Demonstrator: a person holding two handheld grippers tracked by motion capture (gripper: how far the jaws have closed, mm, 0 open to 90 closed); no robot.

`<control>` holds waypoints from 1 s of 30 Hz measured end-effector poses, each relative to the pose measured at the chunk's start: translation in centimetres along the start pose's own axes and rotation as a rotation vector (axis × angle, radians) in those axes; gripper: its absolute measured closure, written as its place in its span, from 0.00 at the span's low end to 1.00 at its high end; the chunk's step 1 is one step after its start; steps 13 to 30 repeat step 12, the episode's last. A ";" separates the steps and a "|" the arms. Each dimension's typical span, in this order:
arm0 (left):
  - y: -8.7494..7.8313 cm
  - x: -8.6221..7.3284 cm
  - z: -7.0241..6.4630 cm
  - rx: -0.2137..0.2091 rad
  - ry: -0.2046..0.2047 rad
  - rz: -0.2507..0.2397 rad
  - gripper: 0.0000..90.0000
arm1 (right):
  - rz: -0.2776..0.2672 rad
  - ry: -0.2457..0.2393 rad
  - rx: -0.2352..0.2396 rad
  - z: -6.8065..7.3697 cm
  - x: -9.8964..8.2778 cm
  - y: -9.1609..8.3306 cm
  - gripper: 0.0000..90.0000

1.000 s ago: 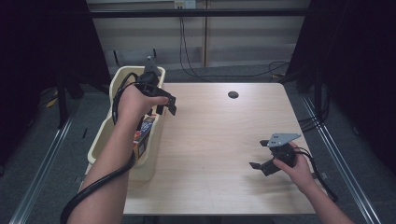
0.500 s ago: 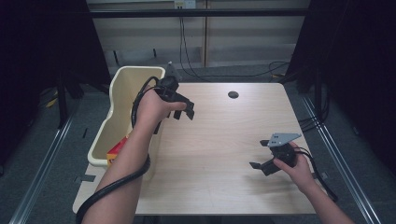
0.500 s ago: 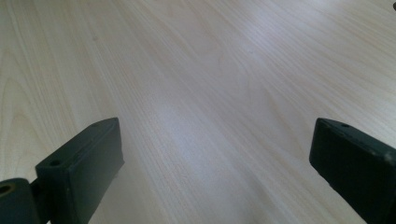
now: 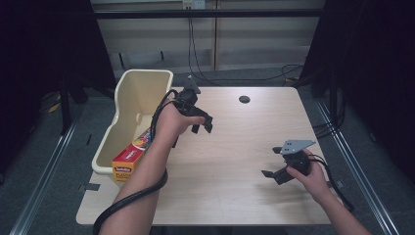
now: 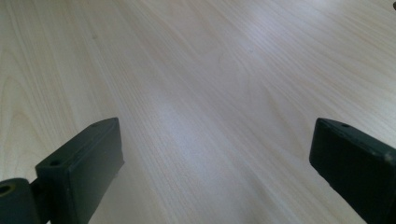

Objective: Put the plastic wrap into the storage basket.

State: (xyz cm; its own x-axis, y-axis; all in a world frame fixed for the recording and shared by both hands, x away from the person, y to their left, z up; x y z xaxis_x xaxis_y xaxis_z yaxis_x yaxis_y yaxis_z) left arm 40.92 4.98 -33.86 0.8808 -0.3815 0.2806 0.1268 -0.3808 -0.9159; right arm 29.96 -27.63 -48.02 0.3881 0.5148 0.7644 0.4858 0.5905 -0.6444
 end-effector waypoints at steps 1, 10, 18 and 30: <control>0.2 0.0 0.0 -0.001 0.004 -0.001 0.16 | 0.001 0.003 -0.001 0.0 0.0 0.0 0.03; 1.9 -0.3 -0.5 -0.016 0.014 -0.005 0.16 | 0.005 0.003 0.002 0.0 -0.1 0.0 0.03; 2.1 -0.3 -0.7 -0.016 0.022 -0.004 0.16 | 0.006 0.007 -0.001 0.0 -0.2 0.0 0.03; 2.1 -0.3 -0.7 -0.016 0.022 -0.004 0.16 | 0.006 0.007 -0.001 0.0 -0.2 0.0 0.03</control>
Point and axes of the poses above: each handheld gripper's, and its own axes: y roughly forward along the jaws, x roughly out of its top, z roughly to its left, the point moved 1 cm from there along y, roughly forward along the jaws
